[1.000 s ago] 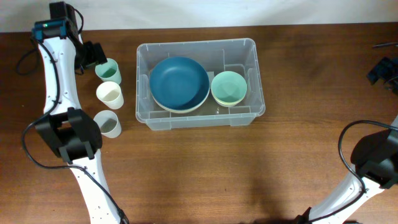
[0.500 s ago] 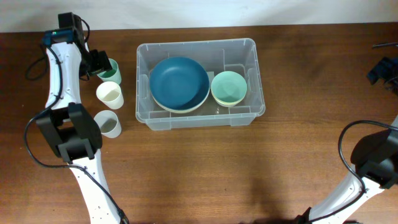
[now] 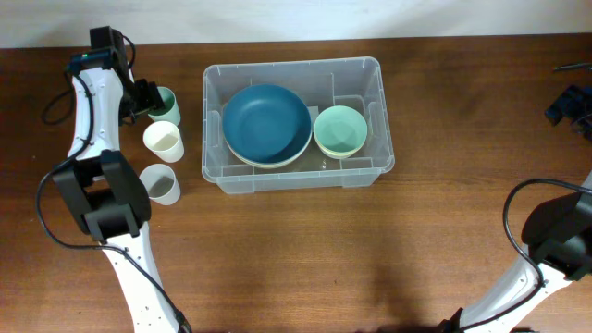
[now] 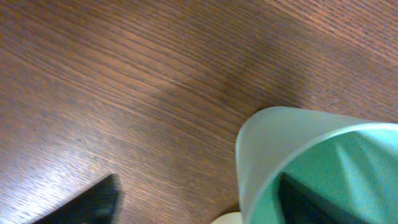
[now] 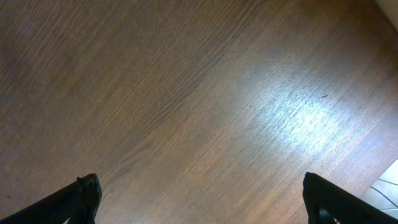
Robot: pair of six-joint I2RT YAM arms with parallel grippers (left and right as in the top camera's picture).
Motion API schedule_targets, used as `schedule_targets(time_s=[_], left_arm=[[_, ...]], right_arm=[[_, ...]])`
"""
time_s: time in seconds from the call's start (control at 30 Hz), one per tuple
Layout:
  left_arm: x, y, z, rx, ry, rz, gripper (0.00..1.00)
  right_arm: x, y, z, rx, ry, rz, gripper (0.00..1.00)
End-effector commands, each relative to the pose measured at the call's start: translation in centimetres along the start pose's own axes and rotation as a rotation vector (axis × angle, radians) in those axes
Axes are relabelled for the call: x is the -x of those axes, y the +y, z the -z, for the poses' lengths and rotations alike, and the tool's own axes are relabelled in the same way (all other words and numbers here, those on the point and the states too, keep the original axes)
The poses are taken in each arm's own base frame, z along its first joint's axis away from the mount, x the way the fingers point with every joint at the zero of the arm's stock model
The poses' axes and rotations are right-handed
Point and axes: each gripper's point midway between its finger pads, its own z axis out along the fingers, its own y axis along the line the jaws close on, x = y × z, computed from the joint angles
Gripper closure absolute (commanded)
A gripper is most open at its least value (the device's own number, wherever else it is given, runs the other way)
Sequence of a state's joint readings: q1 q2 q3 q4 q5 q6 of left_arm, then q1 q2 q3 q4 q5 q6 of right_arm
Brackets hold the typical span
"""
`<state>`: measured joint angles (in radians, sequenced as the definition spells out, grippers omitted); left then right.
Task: Pack container
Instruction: 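Withdraw the left gripper and move it to the green cup, then grasp the rim of the green cup with the left gripper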
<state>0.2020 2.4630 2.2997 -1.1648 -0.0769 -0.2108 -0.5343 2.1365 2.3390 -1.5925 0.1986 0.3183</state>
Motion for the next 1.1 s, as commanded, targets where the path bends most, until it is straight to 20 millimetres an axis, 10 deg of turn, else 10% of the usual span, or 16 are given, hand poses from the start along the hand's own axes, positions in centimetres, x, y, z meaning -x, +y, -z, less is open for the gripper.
schedule_targets(time_s=[0.0, 0.27, 0.6, 1.07], left_arm=[[0.1, 1.0, 0.0, -0.004, 0.002, 0.017, 0.42], [0.8, 1.7, 0.0, -0.005, -0.019, 0.034, 0.98], [3.3, 6.2, 3.0, 0.004, -0.097, 0.127, 0.99], [6.6, 7.2, 16.8, -0.101, -0.366, 0.161, 0.99]], right_arm=[[0.1, -0.1, 0.2, -0.013, -0.009, -0.009, 0.01], [0.1, -0.1, 0.2, -0.013, -0.009, -0.009, 0.01], [0.1, -0.1, 0.2, -0.013, -0.009, -0.009, 0.01], [0.1, -0.1, 0.2, -0.013, -0.009, -0.009, 0.01]])
